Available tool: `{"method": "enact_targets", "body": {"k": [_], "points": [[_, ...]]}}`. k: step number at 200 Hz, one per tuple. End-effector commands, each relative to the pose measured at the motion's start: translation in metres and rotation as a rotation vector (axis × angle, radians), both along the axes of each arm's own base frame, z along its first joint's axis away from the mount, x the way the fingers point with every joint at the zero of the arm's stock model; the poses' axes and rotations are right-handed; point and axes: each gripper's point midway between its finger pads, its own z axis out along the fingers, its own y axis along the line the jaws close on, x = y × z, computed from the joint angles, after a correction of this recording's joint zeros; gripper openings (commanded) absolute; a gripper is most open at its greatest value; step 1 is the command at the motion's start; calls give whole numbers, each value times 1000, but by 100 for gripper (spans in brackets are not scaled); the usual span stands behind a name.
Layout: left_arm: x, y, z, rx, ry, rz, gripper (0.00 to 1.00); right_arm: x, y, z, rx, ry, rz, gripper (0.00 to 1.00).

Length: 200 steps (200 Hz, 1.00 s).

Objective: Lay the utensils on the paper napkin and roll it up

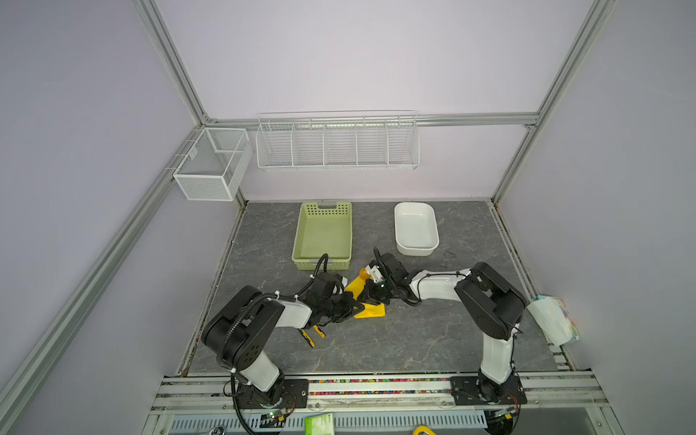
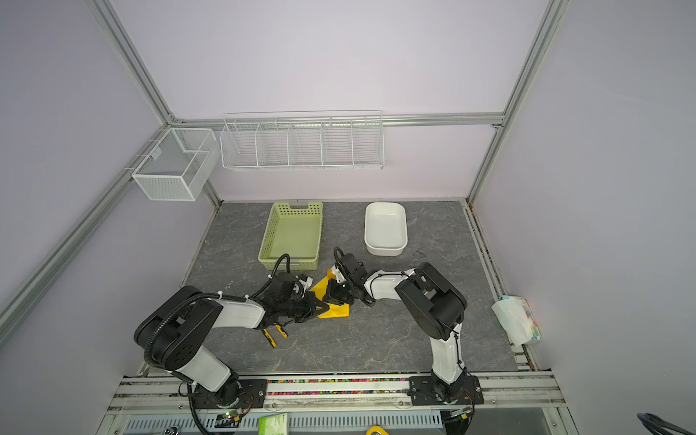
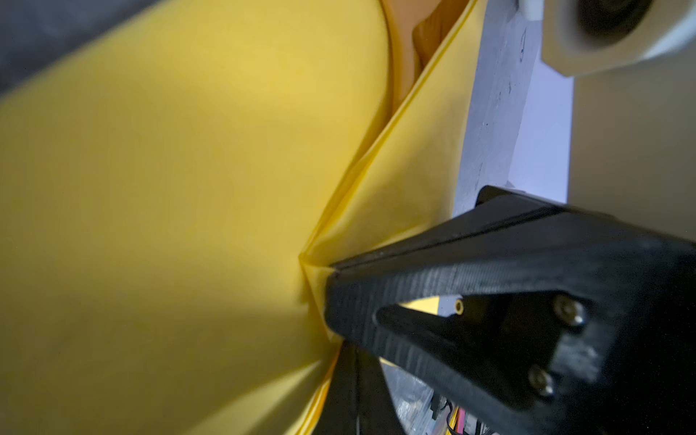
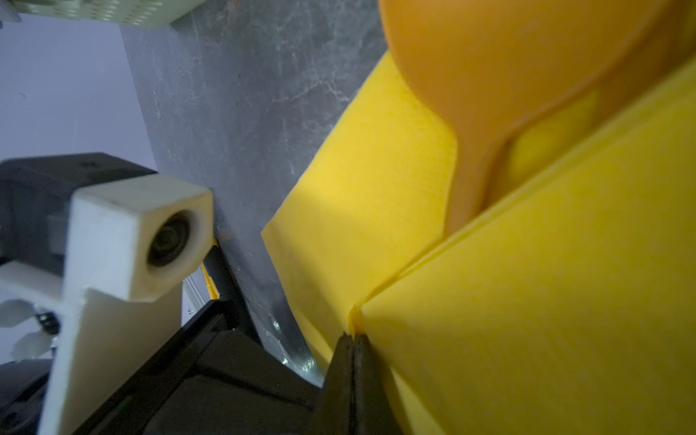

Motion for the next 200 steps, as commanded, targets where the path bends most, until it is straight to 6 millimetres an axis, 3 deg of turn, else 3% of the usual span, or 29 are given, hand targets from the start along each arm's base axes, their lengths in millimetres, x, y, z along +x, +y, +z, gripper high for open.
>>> {"method": "enact_targets", "body": {"k": [1, 71, 97, 127, 156, 178, 200], "points": [[6, -8, 12, -63, -30, 12, 0, -2, 2, 4, 10, 5, -6, 7], [6, -4, -1, -19, 2, 29, 0, -1, 6, 7, 14, 7, 1, 9], [3, 1, -10, 13, 26, 37, 0, 0, 7, 14, 16, -4, -1, 17], [-1, 5, -17, 37, 43, 37, 0, 4, 6, 28, 17, -30, -3, 33], [-2, 6, -18, 43, 45, 37, 0, 6, -3, 45, 11, -61, -16, 39], [-2, 5, -18, 43, 45, 35, 0, 4, -19, 53, 1, -76, -33, 38], [-1, 4, -18, 38, 44, 31, 0, -7, -34, 52, -20, -65, -28, 21]]}}
